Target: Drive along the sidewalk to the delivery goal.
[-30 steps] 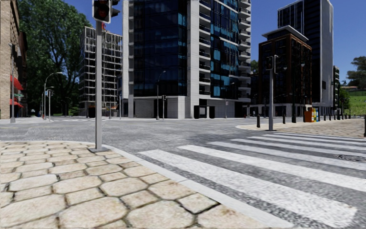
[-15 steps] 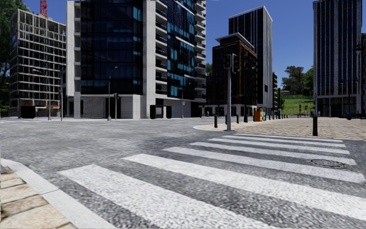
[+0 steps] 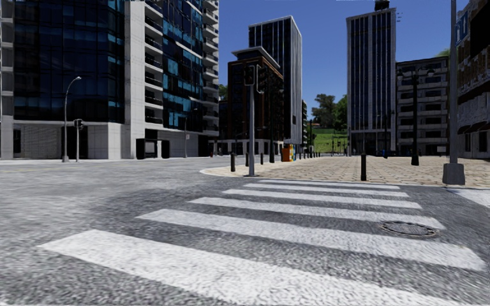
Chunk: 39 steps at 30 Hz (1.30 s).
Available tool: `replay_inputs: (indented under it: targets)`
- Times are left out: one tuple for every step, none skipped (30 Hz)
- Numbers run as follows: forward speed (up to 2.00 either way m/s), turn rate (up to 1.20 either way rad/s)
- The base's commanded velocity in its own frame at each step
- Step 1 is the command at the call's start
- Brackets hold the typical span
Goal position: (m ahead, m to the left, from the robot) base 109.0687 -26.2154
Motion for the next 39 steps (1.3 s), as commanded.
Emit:
replay_inputs:
  targets:
    - [1.57,-0.58]
    - [1.55,-0.58]
    - [1.51,-0.58]
    - [1.50,-0.58]
    - [1.50,-0.58]
    - [1.50,-0.58]
    - [1.50,-0.57]
    - [1.50,-0.57]
    - [1.50,-0.56]
    - [1.50,-0.56]
    - [1.50,-0.56]
    - [1.50,-0.53]
    - [1.50,-0.51]
    - [1.50,-0.50]
    - [1.50,-0.49]
    - [1.50,-0.49]
    - [1.50,-0.48]
    - [1.50,-0.43]
    - [1.50,-0.40]
    - [1.50,-0.39]
    - [1.50,-0.39]
    - [1.55,-0.39]
    - [1.81,-0.39]
    - [2.00,-0.39]
    - [2.00,-0.39]
    - [2.00,-0.39]
    - [2.00,-0.36]
    - [2.00,-0.28]
    - [2.00,-0.12]
    - [2.00,-0.05]
    - [2.00,0.00]
    - [2.00,0.00]
    - [2.00,0.00]
    - [2.00,0.00]
    - [2.00,0.00]
    - [2.00,0.00]
    - [2.00,0.00]
    - [2.00,0.00]
    - [2.00,0.00]
